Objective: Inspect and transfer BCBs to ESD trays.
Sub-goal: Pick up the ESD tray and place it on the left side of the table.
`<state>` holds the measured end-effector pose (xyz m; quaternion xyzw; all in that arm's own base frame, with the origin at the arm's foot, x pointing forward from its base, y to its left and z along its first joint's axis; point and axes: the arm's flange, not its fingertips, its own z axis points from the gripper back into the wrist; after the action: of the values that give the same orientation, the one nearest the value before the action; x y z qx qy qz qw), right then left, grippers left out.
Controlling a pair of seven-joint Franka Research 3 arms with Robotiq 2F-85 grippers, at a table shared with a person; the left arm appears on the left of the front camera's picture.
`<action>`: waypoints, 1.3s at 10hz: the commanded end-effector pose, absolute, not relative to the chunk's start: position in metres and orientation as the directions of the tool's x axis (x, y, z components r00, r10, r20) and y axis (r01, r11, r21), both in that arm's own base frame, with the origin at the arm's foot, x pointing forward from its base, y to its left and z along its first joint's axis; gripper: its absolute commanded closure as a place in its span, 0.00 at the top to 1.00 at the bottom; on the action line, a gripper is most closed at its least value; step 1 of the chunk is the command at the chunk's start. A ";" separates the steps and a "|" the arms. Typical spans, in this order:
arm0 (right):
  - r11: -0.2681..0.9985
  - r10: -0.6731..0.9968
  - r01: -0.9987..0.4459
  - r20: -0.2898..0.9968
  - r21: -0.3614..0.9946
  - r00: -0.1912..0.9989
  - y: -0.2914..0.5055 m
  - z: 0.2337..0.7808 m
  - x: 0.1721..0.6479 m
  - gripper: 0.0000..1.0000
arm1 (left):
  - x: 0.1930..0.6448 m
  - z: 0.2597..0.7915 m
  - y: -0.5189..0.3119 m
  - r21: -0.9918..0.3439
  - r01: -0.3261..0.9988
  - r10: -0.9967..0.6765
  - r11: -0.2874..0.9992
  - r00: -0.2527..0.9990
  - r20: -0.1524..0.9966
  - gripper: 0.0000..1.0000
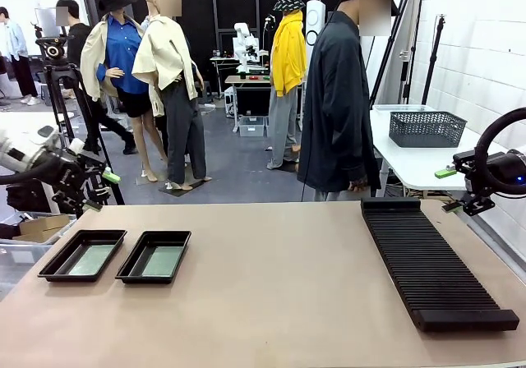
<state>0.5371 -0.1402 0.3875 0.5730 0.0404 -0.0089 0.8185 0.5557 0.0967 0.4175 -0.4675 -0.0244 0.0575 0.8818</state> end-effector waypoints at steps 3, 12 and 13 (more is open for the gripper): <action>0.354 0.019 0.070 -0.082 0.933 0.996 -0.136 0.389 0.535 1.00 | 0.576 0.395 0.153 -0.925 -0.115 0.132 0.363 0.989 -0.071 1.00; 0.354 0.019 0.070 -0.082 0.933 0.996 -0.136 0.389 0.535 1.00 | 0.566 0.385 0.172 -0.934 -0.143 0.145 0.328 0.984 -0.100 1.00; 0.354 0.019 0.070 -0.082 0.933 0.996 -0.136 0.389 0.535 1.00 | 0.566 0.385 0.172 -0.934 -0.143 0.145 0.328 0.984 -0.100 1.00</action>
<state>0.5371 -0.1401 0.3876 0.5730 0.0405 -0.0089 0.8185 0.5653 0.1726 0.3834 -0.5775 0.0003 0.0840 0.8120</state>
